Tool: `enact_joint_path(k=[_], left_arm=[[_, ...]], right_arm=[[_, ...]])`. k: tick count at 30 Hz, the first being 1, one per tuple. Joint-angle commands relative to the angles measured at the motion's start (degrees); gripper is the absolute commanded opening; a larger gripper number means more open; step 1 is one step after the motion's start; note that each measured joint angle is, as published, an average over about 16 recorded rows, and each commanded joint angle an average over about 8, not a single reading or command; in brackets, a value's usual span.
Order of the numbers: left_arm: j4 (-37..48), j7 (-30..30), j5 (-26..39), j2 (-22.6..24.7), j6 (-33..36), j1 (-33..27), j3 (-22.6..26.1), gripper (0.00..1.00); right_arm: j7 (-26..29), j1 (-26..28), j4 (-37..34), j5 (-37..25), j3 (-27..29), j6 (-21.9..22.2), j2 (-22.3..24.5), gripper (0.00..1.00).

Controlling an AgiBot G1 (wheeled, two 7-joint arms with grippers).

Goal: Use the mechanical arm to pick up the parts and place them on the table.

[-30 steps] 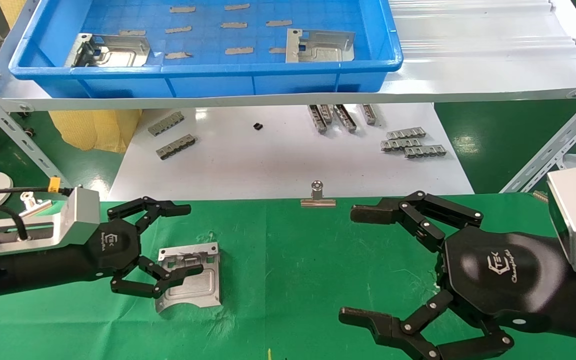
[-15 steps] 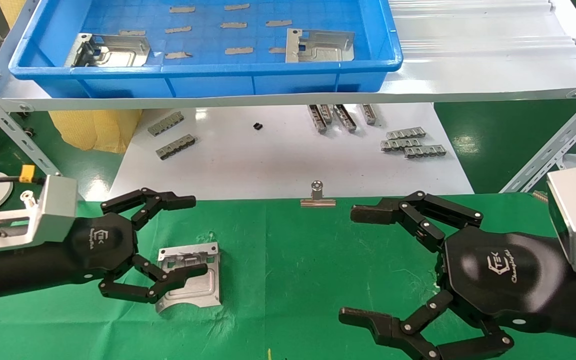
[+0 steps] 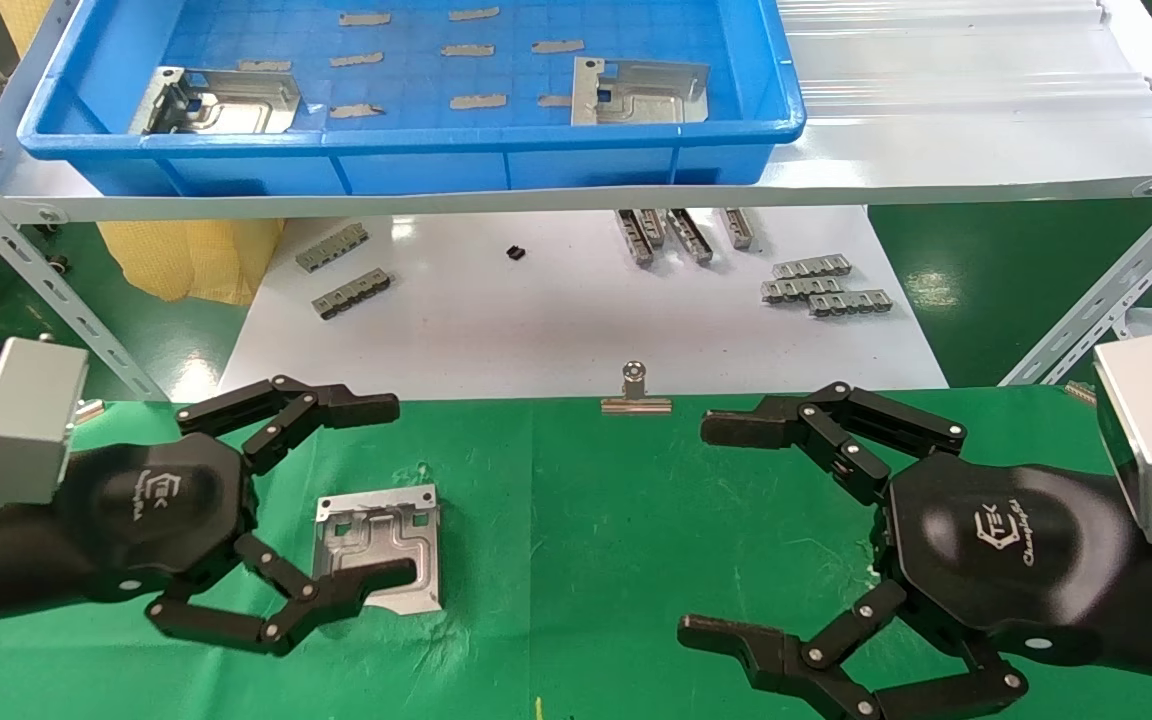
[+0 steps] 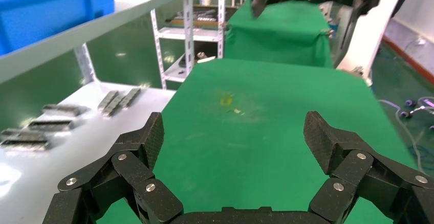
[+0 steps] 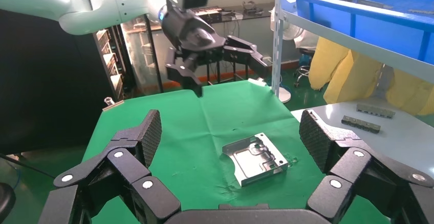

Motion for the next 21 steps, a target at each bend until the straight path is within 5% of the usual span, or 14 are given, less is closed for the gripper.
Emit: enact_joint_path(k=[1, 21], left_arm=[[-2.2, -1.5, -0.5, -0.6, -0.2, 0.9, -0.9, 1.0], [-16.0, -10.7, -3.8, -4.1, -1.5, 6.5, -6.8, 1.0]], right_arm=[[0.0, 0.0, 0.0, 0.0, 0.0, 0.0, 0.0, 1.0], [0.0, 0.0, 0.0, 0.0, 0.0, 0.0, 0.0, 1.0]])
